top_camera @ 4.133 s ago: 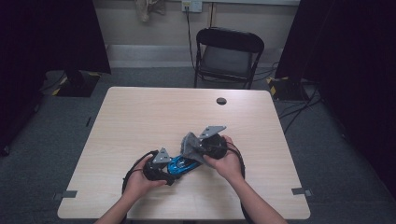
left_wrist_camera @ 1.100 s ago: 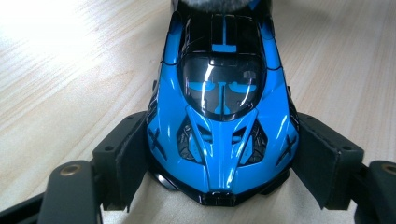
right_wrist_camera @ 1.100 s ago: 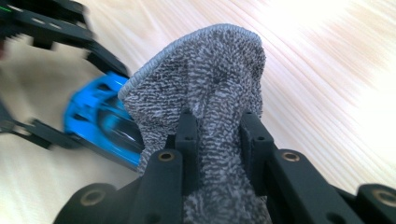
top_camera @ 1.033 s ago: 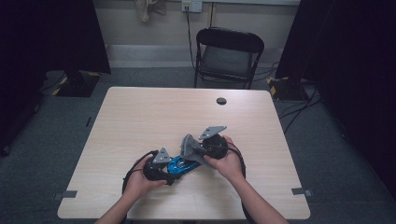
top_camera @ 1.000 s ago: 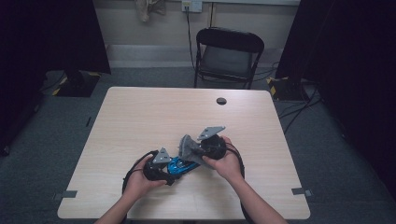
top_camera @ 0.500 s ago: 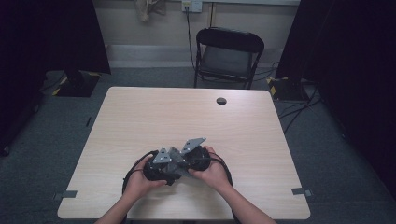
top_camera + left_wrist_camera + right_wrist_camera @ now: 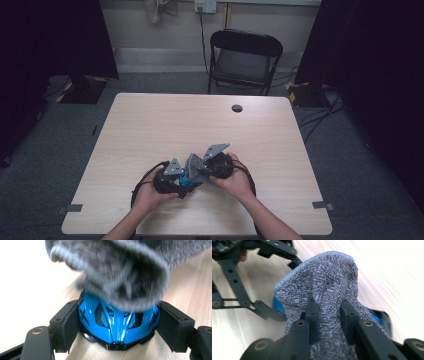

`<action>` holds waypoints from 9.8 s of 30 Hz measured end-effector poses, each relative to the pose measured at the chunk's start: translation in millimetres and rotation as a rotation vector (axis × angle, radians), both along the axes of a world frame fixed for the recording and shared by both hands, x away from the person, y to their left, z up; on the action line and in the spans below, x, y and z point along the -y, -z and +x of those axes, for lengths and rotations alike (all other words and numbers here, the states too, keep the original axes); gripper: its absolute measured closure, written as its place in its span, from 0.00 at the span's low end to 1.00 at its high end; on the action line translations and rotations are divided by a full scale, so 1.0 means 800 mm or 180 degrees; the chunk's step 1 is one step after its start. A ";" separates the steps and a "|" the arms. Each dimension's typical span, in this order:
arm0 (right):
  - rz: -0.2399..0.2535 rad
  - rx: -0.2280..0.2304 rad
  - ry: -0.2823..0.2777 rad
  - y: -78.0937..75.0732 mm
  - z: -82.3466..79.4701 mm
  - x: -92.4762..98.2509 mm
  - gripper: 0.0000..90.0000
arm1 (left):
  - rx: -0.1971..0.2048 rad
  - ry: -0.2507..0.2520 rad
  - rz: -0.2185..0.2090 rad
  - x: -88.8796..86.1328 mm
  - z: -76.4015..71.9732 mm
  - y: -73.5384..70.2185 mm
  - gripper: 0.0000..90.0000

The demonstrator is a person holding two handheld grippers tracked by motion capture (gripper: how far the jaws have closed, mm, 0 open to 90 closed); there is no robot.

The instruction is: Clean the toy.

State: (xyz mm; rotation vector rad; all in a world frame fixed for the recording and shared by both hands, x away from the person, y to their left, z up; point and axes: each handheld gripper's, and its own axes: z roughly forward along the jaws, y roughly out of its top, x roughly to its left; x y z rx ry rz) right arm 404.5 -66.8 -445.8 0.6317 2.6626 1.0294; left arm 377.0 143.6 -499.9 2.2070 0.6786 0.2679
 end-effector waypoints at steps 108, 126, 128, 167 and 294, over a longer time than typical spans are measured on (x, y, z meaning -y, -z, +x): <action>-0.0024 -0.0163 -0.0281 0.018 -0.068 0.051 0.81 | -0.0115 0.0220 -0.0166 -0.002 0.028 -0.025 0.48; -0.0049 -0.0242 -0.0319 0.035 -0.054 0.022 0.81 | -0.0071 0.0225 -0.0166 -0.002 0.027 -0.024 0.48; -0.0047 -0.0237 -0.0268 0.035 -0.053 0.025 0.81 | -0.0069 0.0224 -0.0167 -0.003 0.027 -0.024 0.48; -0.0060 -0.0255 0.0245 0.033 -0.018 0.086 0.81 | -0.0038 0.0225 -0.0169 -0.004 0.025 -0.024 0.49; 0.0032 -0.0340 -0.0294 0.035 -0.033 0.039 0.81 | -0.0010 0.0189 -0.0197 -0.005 0.023 -0.022 0.49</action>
